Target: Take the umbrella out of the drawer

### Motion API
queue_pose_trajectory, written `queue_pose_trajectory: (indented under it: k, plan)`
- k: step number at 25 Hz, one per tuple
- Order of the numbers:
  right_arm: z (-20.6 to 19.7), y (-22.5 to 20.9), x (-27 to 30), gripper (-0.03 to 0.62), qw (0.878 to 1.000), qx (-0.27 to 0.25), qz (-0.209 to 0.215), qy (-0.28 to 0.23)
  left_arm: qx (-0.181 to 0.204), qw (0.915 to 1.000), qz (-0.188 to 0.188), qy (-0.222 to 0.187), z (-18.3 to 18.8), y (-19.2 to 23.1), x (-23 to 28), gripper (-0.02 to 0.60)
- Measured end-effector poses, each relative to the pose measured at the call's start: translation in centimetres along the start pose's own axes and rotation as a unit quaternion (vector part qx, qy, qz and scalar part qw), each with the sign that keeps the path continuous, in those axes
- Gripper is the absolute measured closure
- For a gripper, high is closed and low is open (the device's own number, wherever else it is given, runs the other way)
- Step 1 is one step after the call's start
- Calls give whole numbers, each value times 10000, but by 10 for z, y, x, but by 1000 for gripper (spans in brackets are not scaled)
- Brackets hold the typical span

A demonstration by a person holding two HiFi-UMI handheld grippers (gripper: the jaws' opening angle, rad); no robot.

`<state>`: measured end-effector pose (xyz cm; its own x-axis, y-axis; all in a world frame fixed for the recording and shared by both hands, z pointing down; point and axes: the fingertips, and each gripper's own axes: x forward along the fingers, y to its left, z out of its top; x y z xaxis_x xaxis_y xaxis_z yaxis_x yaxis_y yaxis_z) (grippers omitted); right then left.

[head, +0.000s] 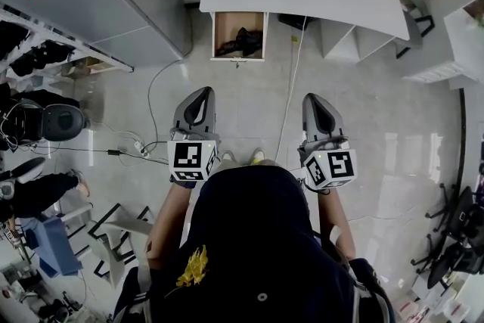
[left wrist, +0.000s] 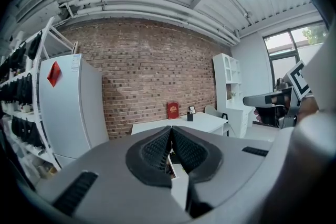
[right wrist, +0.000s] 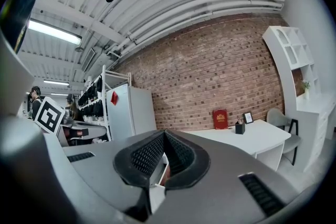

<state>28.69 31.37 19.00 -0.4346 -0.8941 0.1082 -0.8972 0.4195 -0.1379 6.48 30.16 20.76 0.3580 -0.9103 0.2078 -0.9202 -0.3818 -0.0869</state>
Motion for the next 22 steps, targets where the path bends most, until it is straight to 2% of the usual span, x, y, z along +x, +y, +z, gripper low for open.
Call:
queue_pose_trajectory:
  k: [7,12,17,22]
  plan:
    - [-11,-10,-1,568,9998,66,128,110,22,9998,128,123,-3,-8,0,563]
    - [-24,-5,8,568,9970,660,335,210,27,9994,230,247,-8,-6,-7,563]
    - [-38,10,18,568,9967,558,444,390,-129,9985,328,410,-27,10,-14,563]
    - [-42,5,29,568,9977,430,216,485,-219,9985,283,422,-37,29,3,563]
